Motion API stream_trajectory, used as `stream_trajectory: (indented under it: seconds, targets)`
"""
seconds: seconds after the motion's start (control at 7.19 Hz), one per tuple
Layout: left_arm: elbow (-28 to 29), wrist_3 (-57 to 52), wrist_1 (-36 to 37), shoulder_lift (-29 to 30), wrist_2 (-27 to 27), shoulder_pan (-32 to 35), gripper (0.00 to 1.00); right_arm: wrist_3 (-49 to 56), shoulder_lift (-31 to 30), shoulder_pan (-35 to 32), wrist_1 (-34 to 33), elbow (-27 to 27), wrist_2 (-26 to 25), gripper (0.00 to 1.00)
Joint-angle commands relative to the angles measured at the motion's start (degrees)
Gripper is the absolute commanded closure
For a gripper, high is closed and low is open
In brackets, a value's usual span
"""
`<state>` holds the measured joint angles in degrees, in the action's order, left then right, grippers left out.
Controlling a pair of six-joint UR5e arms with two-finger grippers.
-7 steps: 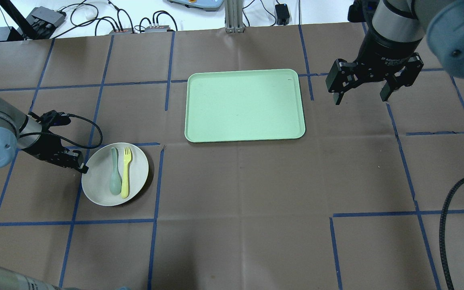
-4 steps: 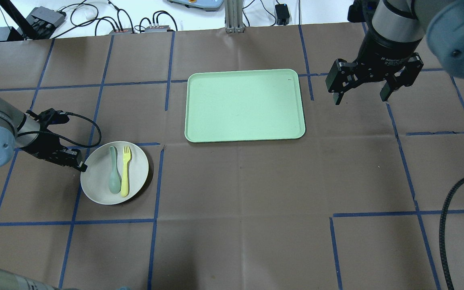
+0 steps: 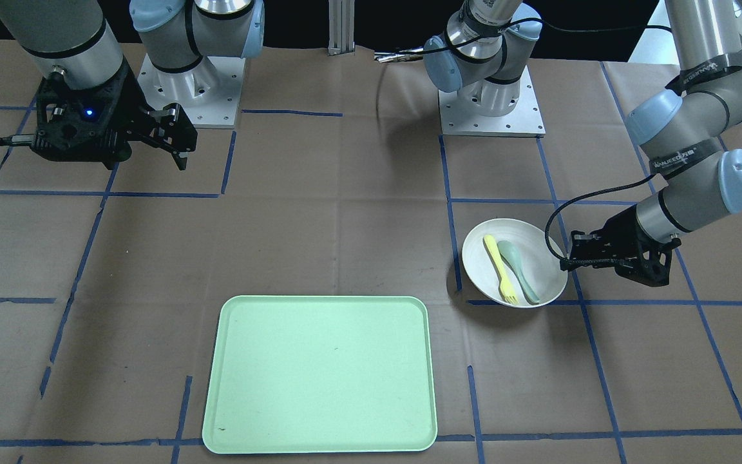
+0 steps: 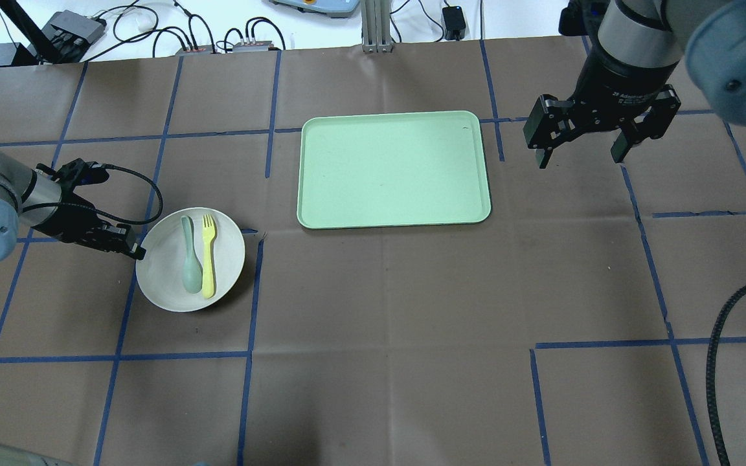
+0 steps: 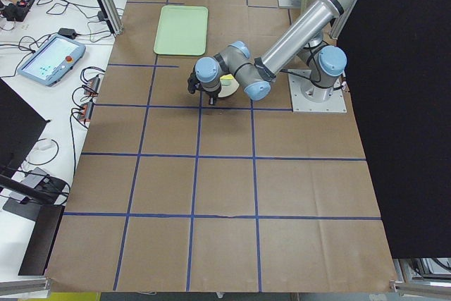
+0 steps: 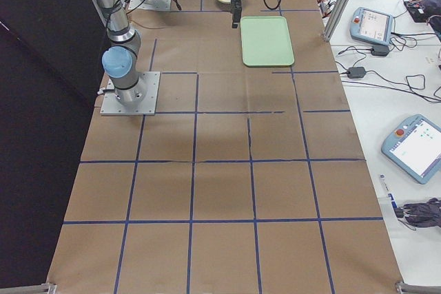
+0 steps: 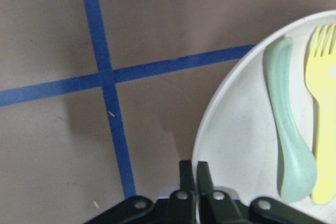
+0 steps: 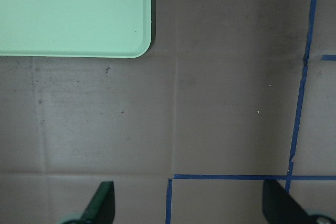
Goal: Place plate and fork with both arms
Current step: 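Carry the plate with the left gripper onto the mint-green tray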
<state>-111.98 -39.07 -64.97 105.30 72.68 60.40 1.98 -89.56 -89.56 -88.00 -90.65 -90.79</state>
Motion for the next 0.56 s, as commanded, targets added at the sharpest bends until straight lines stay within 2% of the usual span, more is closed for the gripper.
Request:
stream_trajectory:
  seconds: [0.0, 0.14, 0.42]
  targets:
    - [3.0, 8.1, 0.1, 0.1, -2.0, 7.8, 1.0, 0.0, 0.0, 0.0, 0.0, 0.0, 0.0, 0.0]
    - [6.2, 13.8, -0.8, 0.4, -1.9, 12.4, 1.0, 0.0, 0.0, 0.0, 0.0, 0.0, 0.0, 0.0]
    - [13.8, 22.4, -0.9, 6.3, -1.9, 20.0, 1.0, 0.0, 0.0, 0.0, 0.1, 0.0, 0.0, 0.0]
